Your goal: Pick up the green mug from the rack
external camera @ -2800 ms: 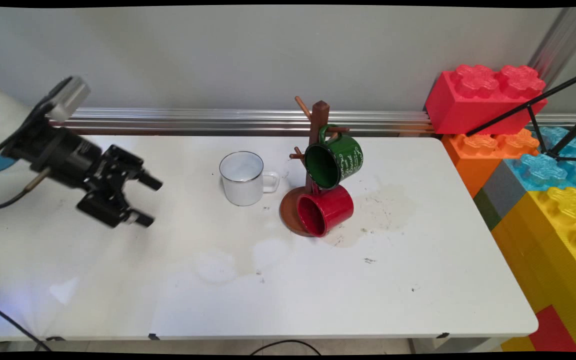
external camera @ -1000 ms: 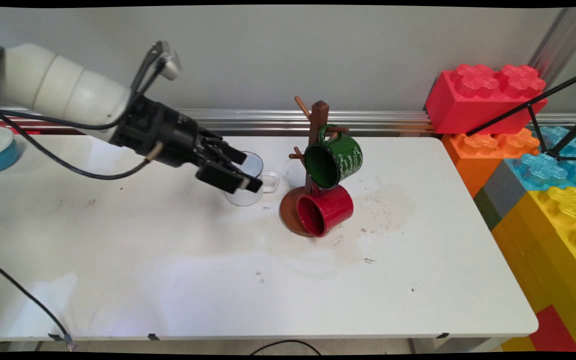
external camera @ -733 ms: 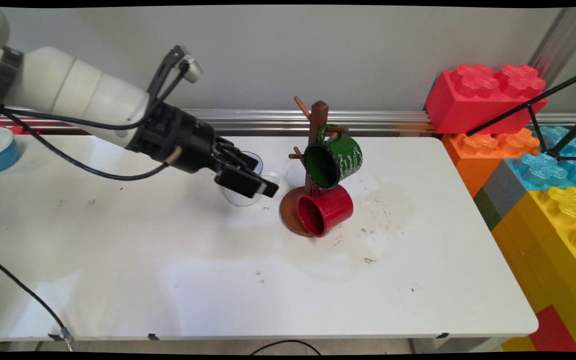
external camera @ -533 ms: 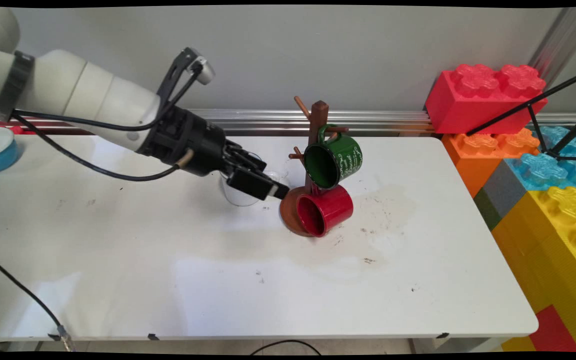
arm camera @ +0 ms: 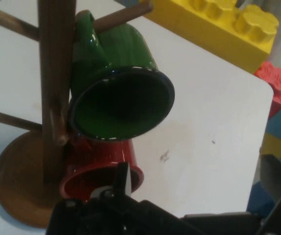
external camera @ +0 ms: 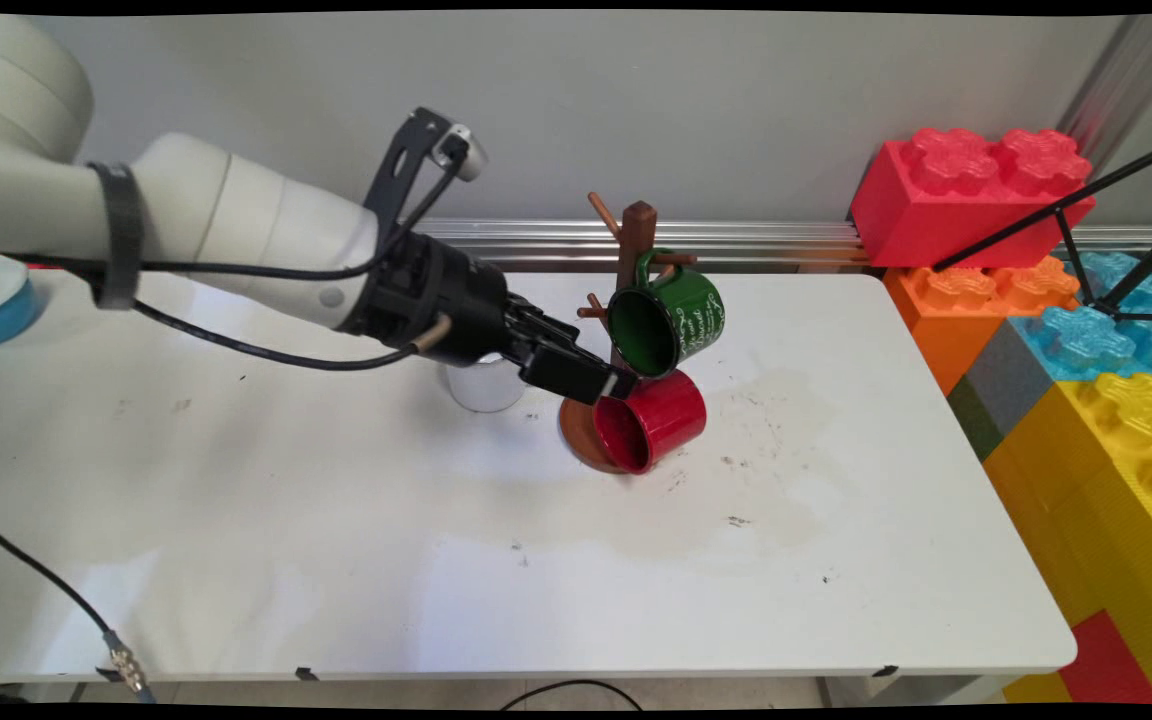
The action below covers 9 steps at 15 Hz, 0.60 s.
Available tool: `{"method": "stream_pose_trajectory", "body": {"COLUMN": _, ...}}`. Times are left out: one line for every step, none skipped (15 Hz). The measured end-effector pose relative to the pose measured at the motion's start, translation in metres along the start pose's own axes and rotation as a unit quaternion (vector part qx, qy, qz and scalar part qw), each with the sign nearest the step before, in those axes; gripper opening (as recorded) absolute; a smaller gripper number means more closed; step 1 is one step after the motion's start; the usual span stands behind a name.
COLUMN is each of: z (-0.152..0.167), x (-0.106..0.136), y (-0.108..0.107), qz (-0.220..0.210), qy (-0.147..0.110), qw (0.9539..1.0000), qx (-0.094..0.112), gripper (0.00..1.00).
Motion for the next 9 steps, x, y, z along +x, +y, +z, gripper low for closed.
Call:
{"method": "stream_pose_trajectory", "body": {"z": 0.004, "x": -0.001, "y": 0.003, "qz": -0.003, "qy": 0.005, "qw": 1.0, "qx": 0.003, "gripper": 1.0}}
{"method": "stream_pose_trajectory", "body": {"z": 0.008, "x": -0.001, "y": 0.005, "qz": -0.005, "qy": 0.009, "qw": 0.9999, "qx": 0.006, "gripper": 1.0}}
{"method": "stream_pose_trajectory", "body": {"z": 0.012, "x": -0.002, "y": 0.007, "qz": -0.008, "qy": 0.012, "qw": 0.9999, "qx": 0.009, "gripper": 1.0}}
{"method": "stream_pose_trajectory", "body": {"z": 0.014, "x": -0.002, "y": 0.008, "qz": -0.009, "qy": 0.015, "qw": 0.9998, "qx": 0.01, "gripper": 1.0}}
{"method": "stream_pose_trajectory", "body": {"z": 0.017, "x": -0.003, "y": 0.01, "qz": -0.011, "qy": 0.018, "qw": 0.9997, "qx": 0.013, "gripper": 1.0}}
{"method": "stream_pose_trajectory", "body": {"z": 0.02, "x": -0.003, "y": 0.011, "qz": -0.013, "qy": 0.021, "qw": 0.9996, "qx": 0.016, "gripper": 1.0}}
{"method": "stream_pose_trajectory", "body": {"z": 0.024, "x": -0.004, "y": 0.012, "qz": -0.015, "qy": 0.024, "qw": 0.9994, "qx": 0.019, "gripper": 1.0}}
{"method": "stream_pose_trajectory", "body": {"z": 0.027, "x": -0.004, "y": 0.012, "qz": -0.017, "qy": 0.026, "qw": 0.9993, "qx": 0.022, "gripper": 1.0}}
{"method": "stream_pose_trajectory", "body": {"z": 0.03, "x": -0.004, "y": 0.013, "qz": -0.019, "qy": 0.029, "qw": 0.9991, "qx": 0.024, "gripper": 1.0}}
